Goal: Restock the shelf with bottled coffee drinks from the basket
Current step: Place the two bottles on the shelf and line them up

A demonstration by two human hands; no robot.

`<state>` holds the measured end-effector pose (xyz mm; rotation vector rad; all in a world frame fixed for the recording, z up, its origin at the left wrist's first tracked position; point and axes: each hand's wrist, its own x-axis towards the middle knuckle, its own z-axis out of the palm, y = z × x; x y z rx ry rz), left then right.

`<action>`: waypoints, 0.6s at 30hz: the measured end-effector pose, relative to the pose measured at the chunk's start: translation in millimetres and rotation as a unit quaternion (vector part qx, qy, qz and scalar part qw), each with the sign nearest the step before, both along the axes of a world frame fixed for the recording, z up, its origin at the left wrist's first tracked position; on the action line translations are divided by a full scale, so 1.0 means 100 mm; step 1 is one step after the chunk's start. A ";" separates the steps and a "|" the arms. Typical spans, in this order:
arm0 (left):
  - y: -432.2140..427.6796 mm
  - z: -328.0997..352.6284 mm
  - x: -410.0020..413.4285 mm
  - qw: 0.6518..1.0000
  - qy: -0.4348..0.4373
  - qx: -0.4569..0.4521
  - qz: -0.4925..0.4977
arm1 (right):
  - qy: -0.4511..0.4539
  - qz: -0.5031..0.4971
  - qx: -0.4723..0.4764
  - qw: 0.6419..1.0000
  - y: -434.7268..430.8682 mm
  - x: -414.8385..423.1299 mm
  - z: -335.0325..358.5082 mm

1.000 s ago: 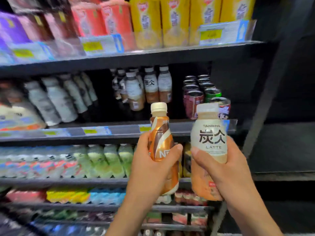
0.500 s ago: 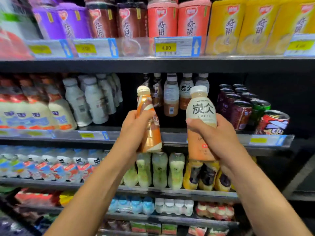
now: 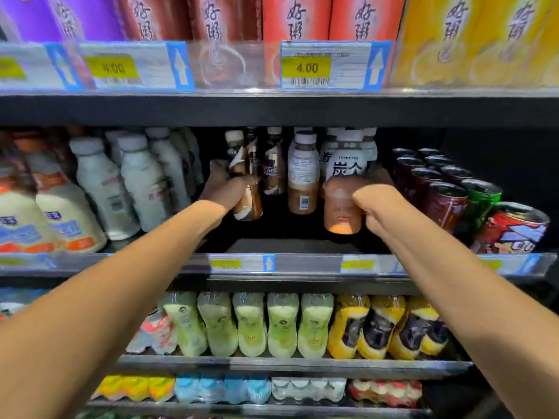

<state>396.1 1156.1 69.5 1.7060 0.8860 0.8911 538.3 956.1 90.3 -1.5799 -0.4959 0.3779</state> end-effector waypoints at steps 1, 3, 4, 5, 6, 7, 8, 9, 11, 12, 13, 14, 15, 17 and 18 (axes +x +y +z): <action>0.04 -0.02 0.03 1.000 -0.003 0.011 -0.009 | -0.016 -0.007 -0.023 1.000 0.07 0.14 -0.08; 0.16 -0.04 0.11 1.000 -0.006 0.026 -0.012 | -0.037 -0.036 -0.055 0.997 0.12 0.26 -0.13; 0.22 -0.05 0.14 0.999 -0.010 0.033 -0.014 | -0.048 -0.044 -0.071 0.995 0.14 0.29 -0.13; 0.26 -0.04 0.17 0.999 -0.006 0.034 -0.015 | -0.056 -0.048 -0.082 0.994 0.14 0.26 -0.09; 0.33 -0.05 0.21 0.999 -0.007 0.041 -0.013 | -0.057 -0.051 -0.090 0.993 0.15 0.22 -0.04; 0.36 -0.04 0.21 0.999 -0.004 0.045 -0.007 | -0.057 -0.050 -0.090 0.993 0.15 0.19 0.00; 0.42 -0.06 0.23 0.999 -0.005 0.048 -0.001 | -0.056 -0.049 -0.088 0.993 0.17 0.19 0.00; 0.46 -0.07 0.24 0.999 -0.007 0.052 0.006 | -0.063 -0.045 -0.085 0.993 0.19 0.19 0.01; 0.54 -0.08 0.28 0.999 -0.015 0.049 0.004 | -0.082 -0.037 -0.084 0.992 0.25 0.23 -0.02; 0.58 -0.09 0.31 0.999 -0.016 0.051 0.004 | -0.087 -0.035 -0.082 0.992 0.28 0.25 -0.03; 0.59 -0.08 0.33 0.999 -0.018 0.051 0.004 | -0.093 -0.035 -0.081 0.992 0.30 0.28 -0.05; 0.61 -0.08 0.36 0.999 -0.020 0.049 0.003 | -0.099 -0.035 -0.081 0.991 0.31 0.30 -0.07; 0.63 -0.08 0.37 0.999 -0.020 0.047 -0.002 | -0.106 -0.032 -0.079 0.991 0.32 0.34 -0.09; 0.66 -0.11 0.40 0.999 -0.009 0.039 -0.007 | -0.110 -0.023 -0.079 0.991 0.35 0.41 -0.12; 0.68 -0.13 0.42 0.999 -0.011 0.033 -0.005 | -0.113 -0.018 -0.080 0.990 0.35 0.44 -0.13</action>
